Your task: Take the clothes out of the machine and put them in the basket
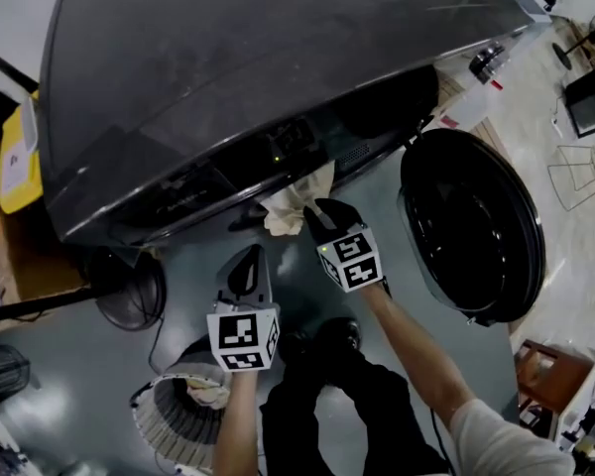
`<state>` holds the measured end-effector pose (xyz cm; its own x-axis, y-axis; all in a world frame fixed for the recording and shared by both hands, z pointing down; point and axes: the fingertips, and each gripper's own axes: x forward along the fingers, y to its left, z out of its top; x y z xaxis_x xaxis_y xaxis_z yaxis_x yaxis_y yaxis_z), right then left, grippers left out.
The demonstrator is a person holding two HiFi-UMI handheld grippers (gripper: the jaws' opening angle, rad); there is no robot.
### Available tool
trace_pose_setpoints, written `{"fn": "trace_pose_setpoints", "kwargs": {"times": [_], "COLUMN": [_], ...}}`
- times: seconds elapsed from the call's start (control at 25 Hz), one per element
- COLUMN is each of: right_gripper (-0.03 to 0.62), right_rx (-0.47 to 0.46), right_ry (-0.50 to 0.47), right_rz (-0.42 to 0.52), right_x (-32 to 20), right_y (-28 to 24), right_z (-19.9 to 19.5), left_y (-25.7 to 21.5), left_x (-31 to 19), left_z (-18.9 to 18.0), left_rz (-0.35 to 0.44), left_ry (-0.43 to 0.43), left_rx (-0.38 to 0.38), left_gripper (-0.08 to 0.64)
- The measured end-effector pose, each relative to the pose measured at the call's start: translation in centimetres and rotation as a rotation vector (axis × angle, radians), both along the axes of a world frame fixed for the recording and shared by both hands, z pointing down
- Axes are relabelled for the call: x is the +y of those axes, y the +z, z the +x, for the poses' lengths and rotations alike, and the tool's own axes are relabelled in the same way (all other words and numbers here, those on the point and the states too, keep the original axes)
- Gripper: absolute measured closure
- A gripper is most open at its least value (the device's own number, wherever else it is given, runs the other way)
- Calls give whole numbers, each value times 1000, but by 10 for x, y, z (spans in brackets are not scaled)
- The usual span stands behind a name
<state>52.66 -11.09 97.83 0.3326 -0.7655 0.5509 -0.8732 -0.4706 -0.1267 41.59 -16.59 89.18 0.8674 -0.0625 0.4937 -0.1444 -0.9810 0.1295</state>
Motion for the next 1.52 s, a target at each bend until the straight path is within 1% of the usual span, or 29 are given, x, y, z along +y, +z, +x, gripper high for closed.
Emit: {"fn": "trace_pose_setpoints", "kwargs": {"times": [0.04, 0.16, 0.24, 0.32, 0.4, 0.48, 0.56, 0.64, 0.76, 0.8, 0.84, 0.88, 0.92, 0.96, 1.0, 1.04, 1.12, 1.24, 1.36, 1.52], "right_gripper": [436, 259, 221, 162, 101, 64, 55, 55, 59, 98, 187, 291, 351, 432, 488, 514, 525, 529, 529, 529], "right_rx": [-8, -36, -61, -66, -58, -64, -70, -57, -69, -89, -112, -131, -144, -151, -150, -139, -121, -80, -44, -30], "right_ry": [16, 95, 139, 169, 204, 230, 239, 247, 265, 259, 243, 218, 189, 159, 131, 105, 65, 50, 42, 44], "right_rz": [19, 79, 113, 126, 99, 59, 48, 59, 61, 55, 48, 42, 38, 31, 16, -3, -21, 1, 44, 99], "right_x": [-6, -20, -30, -37, -38, -39, -41, -43, -43, -44, -48, -54, -59, -62, -64, -65, -63, -53, -46, -37], "right_y": [9, 31, 42, 54, 73, 96, 108, 109, 110, 110, 109, 107, 106, 105, 105, 106, 104, 85, 47, -15], "right_z": [6, 28, 39, 46, 54, 63, 69, 71, 64, 59, 53, 46, 39, 35, 33, 31, 30, 28, 24, 10], "left_y": [7, 25, 37, 47, 53, 56, 56, 58, 60, 60, 59, 57, 57, 56, 55, 55, 53, 46, 32, -2], "left_x": [-2, -8, -12, -14, -13, -13, -14, -18, -20, -20, -21, -22, -22, -21, -20, -20, -21, -19, -15, -10], "left_z": [1, 3, 3, 3, 6, 9, 13, 16, 18, 19, 19, 19, 18, 18, 17, 16, 12, 6, -1, -11], "left_rz": [6, 19, 27, 30, 33, 43, 44, 34, 25, 22, 21, 20, 19, 20, 22, 25, 25, 19, 8, -16], "left_ry": [2, 11, 18, 24, 37, 52, 58, 52, 35, 32, 29, 28, 29, 31, 33, 34, 26, 17, 6, -8], "left_rx": [0, 1, -3, -8, -6, 2, 11, 17, 24, 28, 29, 28, 26, 26, 26, 27, 24, 22, 14, 4], "left_gripper": [541, 541, 541, 541, 541, 541, 541, 541, 541, 541, 541, 541, 541, 541, 541, 541, 541, 541, 541, 541]}}
